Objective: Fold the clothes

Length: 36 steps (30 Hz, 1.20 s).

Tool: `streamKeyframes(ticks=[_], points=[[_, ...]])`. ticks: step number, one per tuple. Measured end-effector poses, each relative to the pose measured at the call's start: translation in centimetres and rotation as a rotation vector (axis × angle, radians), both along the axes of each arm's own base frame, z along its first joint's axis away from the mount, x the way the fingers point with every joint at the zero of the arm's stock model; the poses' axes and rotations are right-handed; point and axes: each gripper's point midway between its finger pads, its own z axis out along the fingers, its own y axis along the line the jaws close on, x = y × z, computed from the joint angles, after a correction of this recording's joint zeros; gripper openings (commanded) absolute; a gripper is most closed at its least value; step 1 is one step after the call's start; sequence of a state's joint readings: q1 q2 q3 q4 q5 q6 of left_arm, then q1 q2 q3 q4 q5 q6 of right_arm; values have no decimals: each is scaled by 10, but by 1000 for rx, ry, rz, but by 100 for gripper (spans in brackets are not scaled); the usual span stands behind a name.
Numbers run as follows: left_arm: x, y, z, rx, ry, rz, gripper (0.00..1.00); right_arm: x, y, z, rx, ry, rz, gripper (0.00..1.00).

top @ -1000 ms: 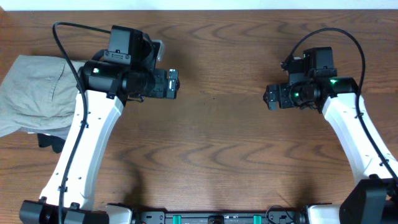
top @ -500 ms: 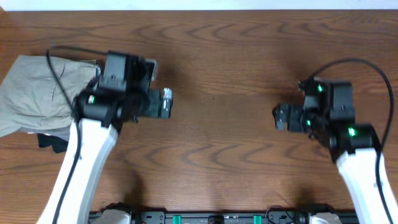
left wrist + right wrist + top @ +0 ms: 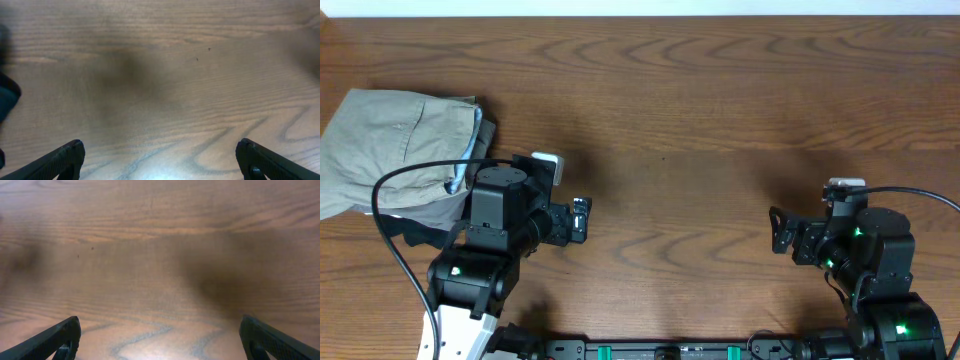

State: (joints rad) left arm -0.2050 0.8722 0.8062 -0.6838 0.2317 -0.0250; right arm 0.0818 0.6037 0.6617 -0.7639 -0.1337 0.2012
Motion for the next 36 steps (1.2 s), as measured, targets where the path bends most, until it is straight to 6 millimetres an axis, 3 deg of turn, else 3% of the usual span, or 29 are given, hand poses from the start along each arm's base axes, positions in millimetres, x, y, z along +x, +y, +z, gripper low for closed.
streamKeyframes(ticks=[22,28,36], points=[[0,0,-9,8,38,0,98,-9,-3,-7,-11,33,-7,99],[0,0,-9,8,40,0,98,-8,-4,-1,-66,-117,32,99],[0,0,-9,9,40,0,98,-6,-4,-20,-107,-383,53,99]])
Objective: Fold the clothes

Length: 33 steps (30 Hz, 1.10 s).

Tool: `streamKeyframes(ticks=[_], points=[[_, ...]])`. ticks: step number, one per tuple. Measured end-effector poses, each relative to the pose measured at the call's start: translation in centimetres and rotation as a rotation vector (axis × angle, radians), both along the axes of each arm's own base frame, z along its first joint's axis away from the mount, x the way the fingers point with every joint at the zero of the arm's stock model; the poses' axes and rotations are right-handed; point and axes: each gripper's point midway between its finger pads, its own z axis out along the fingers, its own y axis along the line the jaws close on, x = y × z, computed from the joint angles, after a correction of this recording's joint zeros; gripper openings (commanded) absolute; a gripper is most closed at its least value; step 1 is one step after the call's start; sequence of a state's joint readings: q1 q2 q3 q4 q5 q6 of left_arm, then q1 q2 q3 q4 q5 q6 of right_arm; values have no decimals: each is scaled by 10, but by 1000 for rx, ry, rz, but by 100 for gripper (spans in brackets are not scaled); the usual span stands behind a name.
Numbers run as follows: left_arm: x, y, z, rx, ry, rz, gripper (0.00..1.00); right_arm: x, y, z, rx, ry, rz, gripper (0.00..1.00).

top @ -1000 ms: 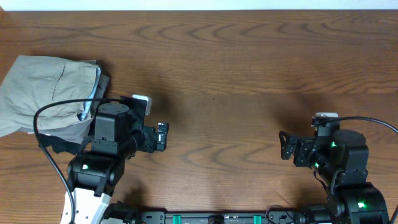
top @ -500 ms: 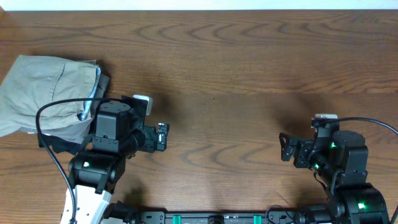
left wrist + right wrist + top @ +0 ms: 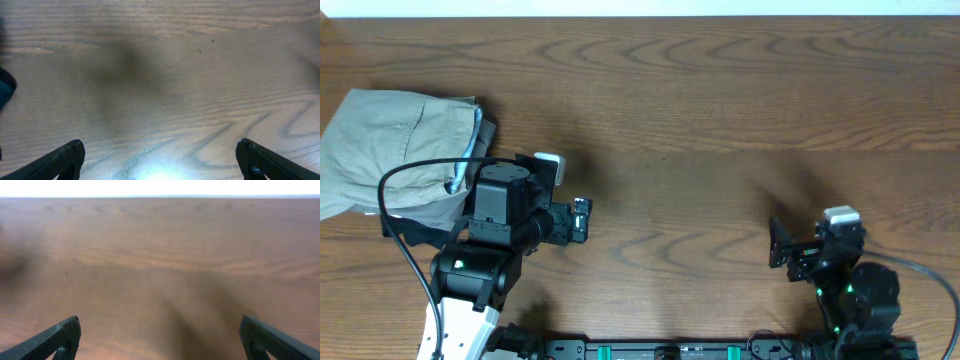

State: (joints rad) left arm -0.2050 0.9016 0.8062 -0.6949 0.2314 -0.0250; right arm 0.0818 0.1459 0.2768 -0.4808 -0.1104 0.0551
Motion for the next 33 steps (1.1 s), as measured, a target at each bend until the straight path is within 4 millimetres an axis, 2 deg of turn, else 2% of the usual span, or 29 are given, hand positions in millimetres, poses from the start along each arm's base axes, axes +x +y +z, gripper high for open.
streamKeyframes(ticks=[3,12,21,33], points=[[0,0,0,0,1,0,98,1,0,-2,-8,-88,5,99],[0,0,0,0,0,0,98,19,0,22,-90,-350,15,99],[0,0,0,0,1,0,98,22,-1,-1,-188,-319,27,99],[0,0,0,0,0,0,98,22,-2,-1,-198,-320,22,99]])
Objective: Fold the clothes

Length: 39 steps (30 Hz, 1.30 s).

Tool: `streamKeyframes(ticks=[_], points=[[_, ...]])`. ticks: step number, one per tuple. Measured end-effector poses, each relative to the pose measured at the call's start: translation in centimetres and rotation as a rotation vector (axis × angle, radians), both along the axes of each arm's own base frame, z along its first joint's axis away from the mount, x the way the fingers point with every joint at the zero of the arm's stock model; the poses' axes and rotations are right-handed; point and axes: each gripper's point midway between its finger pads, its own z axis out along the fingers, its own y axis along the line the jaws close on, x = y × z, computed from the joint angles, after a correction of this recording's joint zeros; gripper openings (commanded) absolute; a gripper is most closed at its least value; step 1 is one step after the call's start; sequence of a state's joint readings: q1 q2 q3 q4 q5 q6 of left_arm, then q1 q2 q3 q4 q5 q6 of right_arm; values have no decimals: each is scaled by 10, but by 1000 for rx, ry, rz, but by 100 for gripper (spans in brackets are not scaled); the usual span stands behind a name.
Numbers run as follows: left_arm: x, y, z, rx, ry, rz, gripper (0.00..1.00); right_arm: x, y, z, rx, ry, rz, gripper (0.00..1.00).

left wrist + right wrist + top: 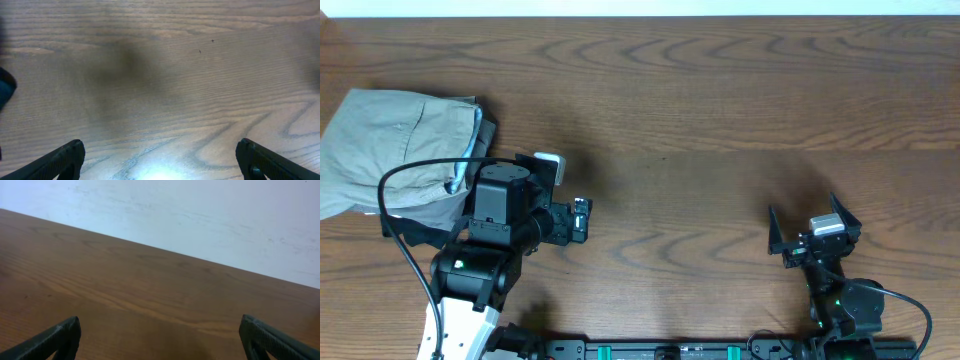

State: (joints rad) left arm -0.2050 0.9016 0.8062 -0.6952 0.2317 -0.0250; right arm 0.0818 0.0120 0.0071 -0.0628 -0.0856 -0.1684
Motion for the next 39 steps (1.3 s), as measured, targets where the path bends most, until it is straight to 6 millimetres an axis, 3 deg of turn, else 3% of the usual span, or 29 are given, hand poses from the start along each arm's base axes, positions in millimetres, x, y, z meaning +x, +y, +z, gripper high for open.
streamKeyframes(ticks=[32,39], points=[[0,0,0,0,-1,0,98,0,0,0,0,0,0,99],[-7,8,24,21,-118,7,98,0,0,0,0,0,0,99]])
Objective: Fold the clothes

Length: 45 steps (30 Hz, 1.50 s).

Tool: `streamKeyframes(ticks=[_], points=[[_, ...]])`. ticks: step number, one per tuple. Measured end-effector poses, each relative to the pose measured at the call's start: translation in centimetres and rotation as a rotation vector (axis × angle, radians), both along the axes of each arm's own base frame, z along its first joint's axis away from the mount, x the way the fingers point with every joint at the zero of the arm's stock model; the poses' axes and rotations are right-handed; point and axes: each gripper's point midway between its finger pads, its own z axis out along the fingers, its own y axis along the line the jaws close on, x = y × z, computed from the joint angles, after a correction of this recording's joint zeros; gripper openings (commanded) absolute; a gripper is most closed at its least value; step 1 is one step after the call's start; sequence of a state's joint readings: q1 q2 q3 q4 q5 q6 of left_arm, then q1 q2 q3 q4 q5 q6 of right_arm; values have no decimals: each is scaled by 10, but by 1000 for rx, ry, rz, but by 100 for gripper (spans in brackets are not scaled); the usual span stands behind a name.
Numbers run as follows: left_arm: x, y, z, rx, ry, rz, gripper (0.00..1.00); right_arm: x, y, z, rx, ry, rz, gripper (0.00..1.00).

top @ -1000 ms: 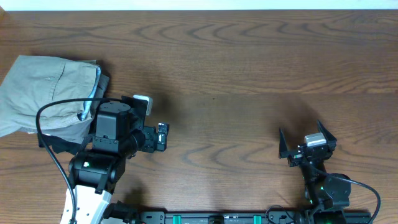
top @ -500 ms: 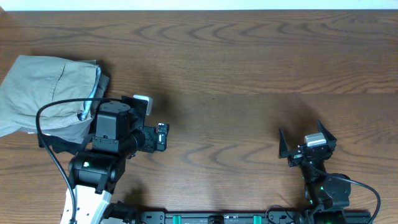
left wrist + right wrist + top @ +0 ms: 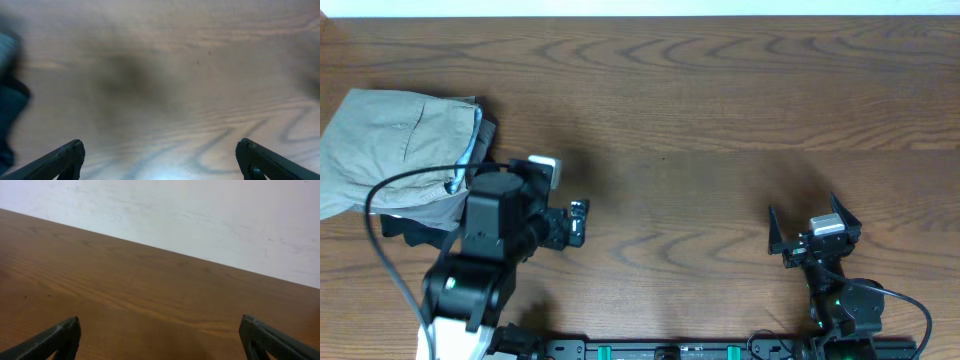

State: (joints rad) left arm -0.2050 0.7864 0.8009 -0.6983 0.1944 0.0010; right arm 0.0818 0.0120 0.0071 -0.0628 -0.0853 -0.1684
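A folded khaki garment [image 3: 395, 150] lies at the table's left edge, partly under my left arm. My left gripper [image 3: 582, 222] sits to the right of it, open, low over bare wood; its wrist view is blurred and shows the fingertips [image 3: 65, 157] wide apart around nothing. My right gripper [image 3: 808, 225] rests near the front edge at the right, open and tilted up. In its wrist view the fingers [image 3: 60, 337] frame bare table and the wall.
The brown wooden table [image 3: 700, 100] fills the overhead view, with a white wall [image 3: 200, 215] behind its far edge. A blurred dark shape [image 3: 10, 100] sits at the left edge of the left wrist view. A black cable [image 3: 390, 190] loops over the garment.
My left arm has shifted slightly and its wrist view is now blurred, with more of the dark shape showing at the left. The right arm and the garment have not moved.
The garment lay folded at the left throughout. My right gripper was open over the table at the right, then nearer the front edge, then tilted up facing the wall, where it stays. My left gripper stayed open beside the garment.
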Motion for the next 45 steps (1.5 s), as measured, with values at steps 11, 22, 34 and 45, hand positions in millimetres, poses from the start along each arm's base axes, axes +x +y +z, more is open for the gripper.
streamKeyframes(ticks=[11,22,34,45], points=[[-29,44,-52,116,-170,139,98,0,0,0,0,0,0,99],[-3,64,-54,63,-568,263,98,0,0,0,0,0,-1,99],[1,71,-39,165,-687,243,98,0,0,0,0,0,-1,99],[4,70,-17,176,-811,238,98,0,0,0,0,0,-1,99]])
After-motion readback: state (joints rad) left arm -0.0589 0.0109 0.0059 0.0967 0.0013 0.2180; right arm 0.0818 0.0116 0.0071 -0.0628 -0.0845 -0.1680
